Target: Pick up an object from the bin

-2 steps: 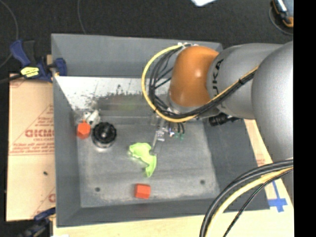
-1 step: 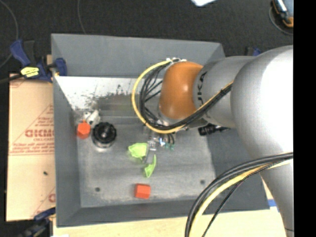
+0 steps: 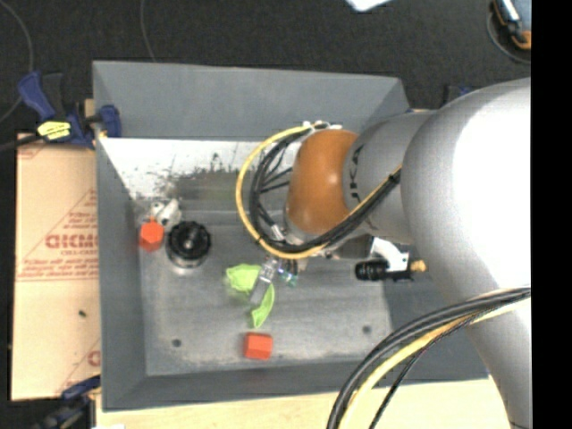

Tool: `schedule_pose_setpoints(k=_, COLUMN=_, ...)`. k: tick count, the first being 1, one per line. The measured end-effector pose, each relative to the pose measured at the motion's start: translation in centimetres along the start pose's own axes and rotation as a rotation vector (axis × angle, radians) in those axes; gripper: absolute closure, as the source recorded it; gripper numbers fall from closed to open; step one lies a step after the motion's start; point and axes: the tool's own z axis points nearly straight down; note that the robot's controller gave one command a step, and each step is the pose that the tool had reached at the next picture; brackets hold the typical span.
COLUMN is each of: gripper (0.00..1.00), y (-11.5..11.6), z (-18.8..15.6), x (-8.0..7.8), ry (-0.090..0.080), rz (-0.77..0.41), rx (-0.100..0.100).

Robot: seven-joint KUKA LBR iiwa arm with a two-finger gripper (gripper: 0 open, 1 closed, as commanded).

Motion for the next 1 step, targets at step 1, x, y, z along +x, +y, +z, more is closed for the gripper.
schedule_pose_setpoints(k=1, gripper=1.0, y=0.98, z=-0.28, x=0.35, ry=0.003, rz=-0.288, rx=-0.004)
